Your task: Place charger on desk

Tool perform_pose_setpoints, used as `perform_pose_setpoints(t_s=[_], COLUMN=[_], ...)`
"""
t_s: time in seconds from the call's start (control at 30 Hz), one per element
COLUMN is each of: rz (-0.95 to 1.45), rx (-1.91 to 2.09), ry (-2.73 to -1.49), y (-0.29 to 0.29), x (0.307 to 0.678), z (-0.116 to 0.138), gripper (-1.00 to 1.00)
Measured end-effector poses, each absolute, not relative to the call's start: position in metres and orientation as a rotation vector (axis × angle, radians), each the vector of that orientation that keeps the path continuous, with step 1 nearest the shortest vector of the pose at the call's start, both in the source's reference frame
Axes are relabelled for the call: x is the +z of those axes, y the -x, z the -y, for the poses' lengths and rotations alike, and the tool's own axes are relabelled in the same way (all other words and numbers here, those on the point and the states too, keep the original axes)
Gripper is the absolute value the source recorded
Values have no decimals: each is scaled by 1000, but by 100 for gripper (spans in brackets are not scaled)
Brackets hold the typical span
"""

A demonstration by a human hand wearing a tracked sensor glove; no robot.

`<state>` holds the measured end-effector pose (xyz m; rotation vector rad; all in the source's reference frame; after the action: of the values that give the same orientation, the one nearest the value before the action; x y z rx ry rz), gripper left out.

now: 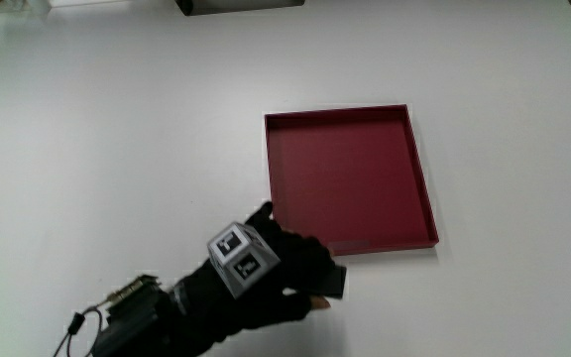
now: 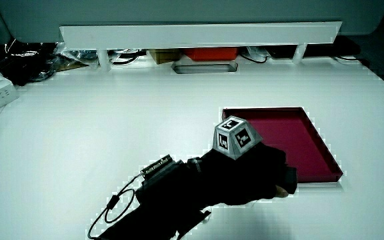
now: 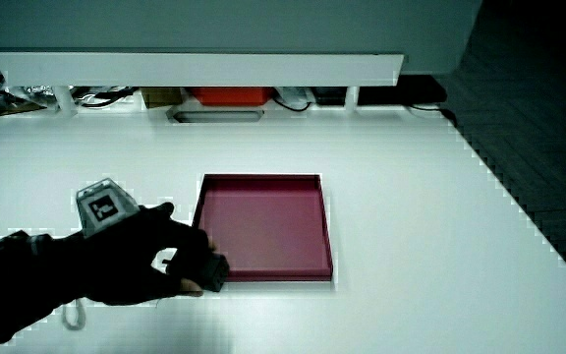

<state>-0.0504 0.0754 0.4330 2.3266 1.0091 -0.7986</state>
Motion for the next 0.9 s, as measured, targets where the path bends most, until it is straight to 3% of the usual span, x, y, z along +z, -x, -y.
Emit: perform_pose_setpoints(t_s=[0.53,0.9], rz=[-985,-1000], rx=[-791,-755], ry=[-2220,-2248], y=[30,29], x=[473,472], z=[-109,-114], gripper=[0,0])
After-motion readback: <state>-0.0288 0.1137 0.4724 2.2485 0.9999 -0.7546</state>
